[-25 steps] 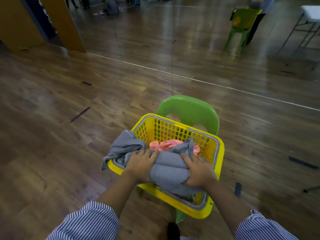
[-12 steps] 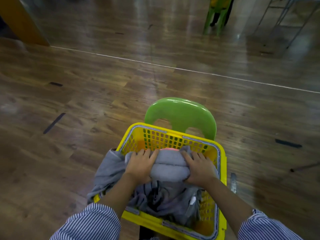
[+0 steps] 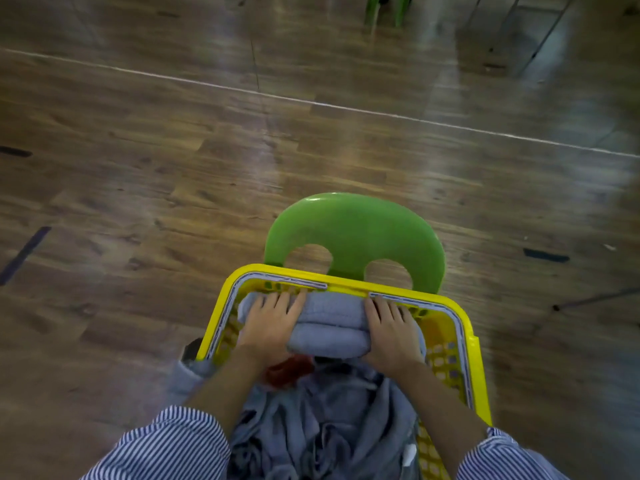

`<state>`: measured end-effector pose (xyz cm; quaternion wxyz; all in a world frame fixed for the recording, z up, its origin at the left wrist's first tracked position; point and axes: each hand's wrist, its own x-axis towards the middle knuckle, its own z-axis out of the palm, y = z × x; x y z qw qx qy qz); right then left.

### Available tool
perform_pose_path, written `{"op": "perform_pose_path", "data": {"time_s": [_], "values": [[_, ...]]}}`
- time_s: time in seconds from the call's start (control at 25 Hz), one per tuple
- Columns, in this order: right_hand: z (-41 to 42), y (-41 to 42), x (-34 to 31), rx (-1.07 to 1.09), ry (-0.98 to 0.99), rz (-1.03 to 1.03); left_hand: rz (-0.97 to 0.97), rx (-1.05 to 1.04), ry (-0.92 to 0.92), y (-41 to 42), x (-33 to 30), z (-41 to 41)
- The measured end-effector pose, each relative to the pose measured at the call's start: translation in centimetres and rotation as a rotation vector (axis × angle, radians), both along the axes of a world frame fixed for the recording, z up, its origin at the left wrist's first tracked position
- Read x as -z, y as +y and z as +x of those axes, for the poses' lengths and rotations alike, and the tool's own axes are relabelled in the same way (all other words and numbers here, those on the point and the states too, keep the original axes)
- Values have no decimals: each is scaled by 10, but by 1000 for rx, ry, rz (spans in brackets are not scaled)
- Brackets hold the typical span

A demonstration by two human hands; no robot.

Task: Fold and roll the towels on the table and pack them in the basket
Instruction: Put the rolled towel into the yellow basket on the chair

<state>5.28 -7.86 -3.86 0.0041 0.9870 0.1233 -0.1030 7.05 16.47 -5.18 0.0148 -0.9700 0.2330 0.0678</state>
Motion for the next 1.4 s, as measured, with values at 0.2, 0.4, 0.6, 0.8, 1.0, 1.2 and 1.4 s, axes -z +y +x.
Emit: {"op": "perform_pose_path", "data": {"time_s": [0.2, 0.4, 0.6, 0.8, 1.0, 1.2, 1.4], "values": [[-18, 15, 50, -23, 66, -1, -11, 13, 107, 15, 53, -17], [-18, 9, 26, -17, -21, 18, -65, -11, 85, 13, 31, -20], [-24, -13, 1, 26, -62, 4, -90, 34, 39, -9, 5, -16], [-18, -36, 2, 72, -87, 13, -88, 5, 31, -37, 11, -8], [-27, -51, 33, 93, -70, 59, -47, 38, 51, -55, 35, -10], [-24, -57, 70, 169, -36, 152, -67, 27, 23, -60, 73, -2], [-24, -62, 107, 151, -7, 215, 42, -12, 114, -67, 102, -7]]}}
